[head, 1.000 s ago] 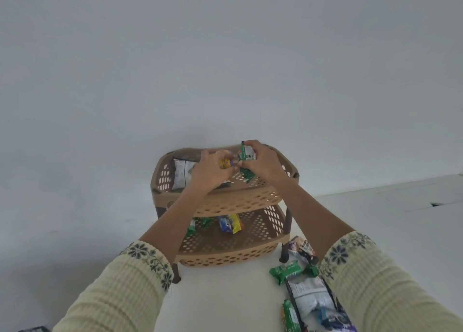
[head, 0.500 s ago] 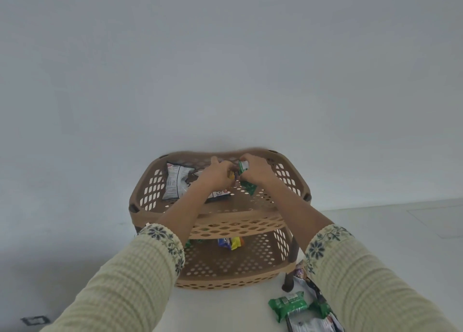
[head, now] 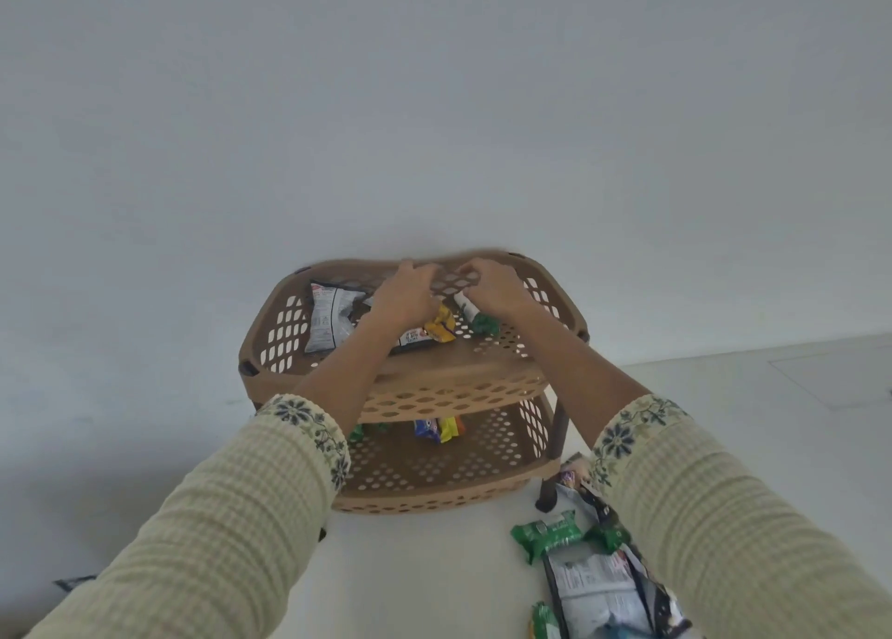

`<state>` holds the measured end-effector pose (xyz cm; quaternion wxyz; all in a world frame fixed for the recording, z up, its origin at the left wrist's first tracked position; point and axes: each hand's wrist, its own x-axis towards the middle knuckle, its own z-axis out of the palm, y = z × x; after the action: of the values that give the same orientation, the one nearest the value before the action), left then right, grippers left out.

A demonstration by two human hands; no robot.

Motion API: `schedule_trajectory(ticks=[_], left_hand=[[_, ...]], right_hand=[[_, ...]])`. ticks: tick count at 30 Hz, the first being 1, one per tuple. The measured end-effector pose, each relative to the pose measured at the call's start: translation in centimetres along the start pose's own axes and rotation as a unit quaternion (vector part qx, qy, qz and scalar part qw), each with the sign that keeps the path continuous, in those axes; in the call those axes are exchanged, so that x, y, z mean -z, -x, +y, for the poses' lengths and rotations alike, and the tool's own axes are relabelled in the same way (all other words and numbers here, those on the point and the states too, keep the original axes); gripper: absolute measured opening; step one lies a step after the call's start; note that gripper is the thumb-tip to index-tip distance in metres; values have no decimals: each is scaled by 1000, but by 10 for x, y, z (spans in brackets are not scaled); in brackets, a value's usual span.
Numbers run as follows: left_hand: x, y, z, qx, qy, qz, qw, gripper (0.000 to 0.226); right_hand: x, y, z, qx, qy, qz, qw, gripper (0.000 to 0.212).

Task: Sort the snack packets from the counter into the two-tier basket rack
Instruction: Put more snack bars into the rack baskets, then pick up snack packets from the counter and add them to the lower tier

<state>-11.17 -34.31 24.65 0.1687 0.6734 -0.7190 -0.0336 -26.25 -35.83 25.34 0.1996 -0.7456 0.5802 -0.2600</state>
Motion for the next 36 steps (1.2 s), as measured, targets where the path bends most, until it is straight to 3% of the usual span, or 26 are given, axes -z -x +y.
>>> schedule_trajectory(ticks=[7,11,15,19,26,32,36], left_hand=[[15,52,18,-66,77,143,985,39],[17,95,40,-169,126,250,945,29],[6,140,59,-250,156,271,917,30],[-17,179,67,-252,188,239,919,30],[-73,236,51,-227,222,148,937,33],[-137,285,30,-172,193,-43,965,39],[-163,323,24,-134,147,-196,960,51]], right_hand=[[22,58,-7,19,-57,92,994,44],[28,97,-8,64,-79,169,980,36],[22,134,-5,96,-77,245,962,37],[7,171,5,106,-43,293,949,44],[-44,236,37,57,16,270,961,34],[-94,293,74,-22,18,180,983,32],[-114,323,99,-89,39,78,992,36]])
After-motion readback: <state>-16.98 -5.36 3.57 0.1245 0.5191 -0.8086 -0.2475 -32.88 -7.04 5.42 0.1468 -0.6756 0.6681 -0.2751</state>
